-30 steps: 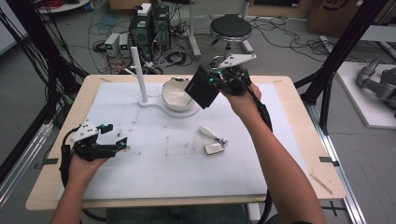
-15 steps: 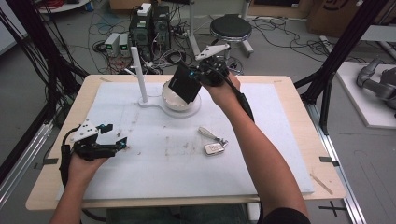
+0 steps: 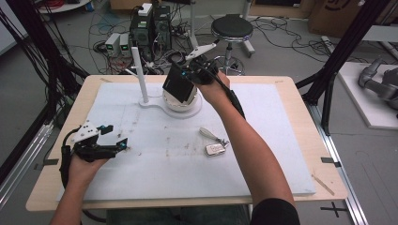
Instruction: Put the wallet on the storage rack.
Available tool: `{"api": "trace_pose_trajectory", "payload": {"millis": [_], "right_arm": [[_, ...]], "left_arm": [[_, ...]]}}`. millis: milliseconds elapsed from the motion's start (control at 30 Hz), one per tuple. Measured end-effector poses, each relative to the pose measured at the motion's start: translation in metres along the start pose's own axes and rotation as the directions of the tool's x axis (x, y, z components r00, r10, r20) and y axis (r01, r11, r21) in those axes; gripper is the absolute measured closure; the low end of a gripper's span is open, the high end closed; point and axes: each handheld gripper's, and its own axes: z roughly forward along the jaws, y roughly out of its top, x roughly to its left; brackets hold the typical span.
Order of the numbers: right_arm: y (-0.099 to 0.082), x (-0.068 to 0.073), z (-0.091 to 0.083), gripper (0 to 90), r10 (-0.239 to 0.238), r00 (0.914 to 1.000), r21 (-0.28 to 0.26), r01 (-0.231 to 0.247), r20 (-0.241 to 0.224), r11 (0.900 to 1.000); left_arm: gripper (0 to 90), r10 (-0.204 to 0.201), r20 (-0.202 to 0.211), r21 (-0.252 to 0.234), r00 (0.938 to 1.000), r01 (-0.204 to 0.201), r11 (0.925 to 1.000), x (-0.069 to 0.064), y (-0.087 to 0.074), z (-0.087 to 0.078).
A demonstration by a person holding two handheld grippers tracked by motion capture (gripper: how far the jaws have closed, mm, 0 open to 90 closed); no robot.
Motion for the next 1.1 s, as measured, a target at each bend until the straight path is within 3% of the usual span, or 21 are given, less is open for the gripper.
{"api": "trace_pose_trajectory", "payload": {"millis": [167, 467, 633, 933, 1100], "right_arm": [[0.001, -0.003, 0.012, 84.5, -0.008, 0.9999, 0.017, 0.008, 0.006, 0.9998], [-0.011, -0.012, 0.026, 84.4, -0.018, 0.9984, 0.065, 0.014, 0.054, 0.9978], [-0.018, -0.014, 0.033, 84.3, -0.007, 0.9984, 0.083, 0.002, 0.056, 0.9966], [-0.026, -0.002, 0.051, 84.2, -0.019, 0.9987, 0.11, 0.013, 0.047, 0.9939], [-0.034, 0.002, 0.058, 82.0, 0.006, 0.9983, 0.086, -0.011, 0.058, 0.9963]], "left_arm": [[18.8, 0.001, -0.004, 0.0, 1.0, -0.001, 1.0, -0.001, -0.001, -0.001], [18.9, -0.004, -0.008, 0.0, 1.0, 0.004, 1.0, 0.001, -0.003, -0.004], [18.9, -0.003, -0.007, 0.001, 1.0, 0.003, 1.0, 0.0, -0.002, -0.003], [18.8, -0.002, -0.005, 0.001, 1.0, 0.002, 1.0, -0.001, -0.002, -0.003], [18.9, -0.001, -0.004, 0.005, 1.0, 0.001, 1.0, 0.0, -0.003, -0.003]]}}
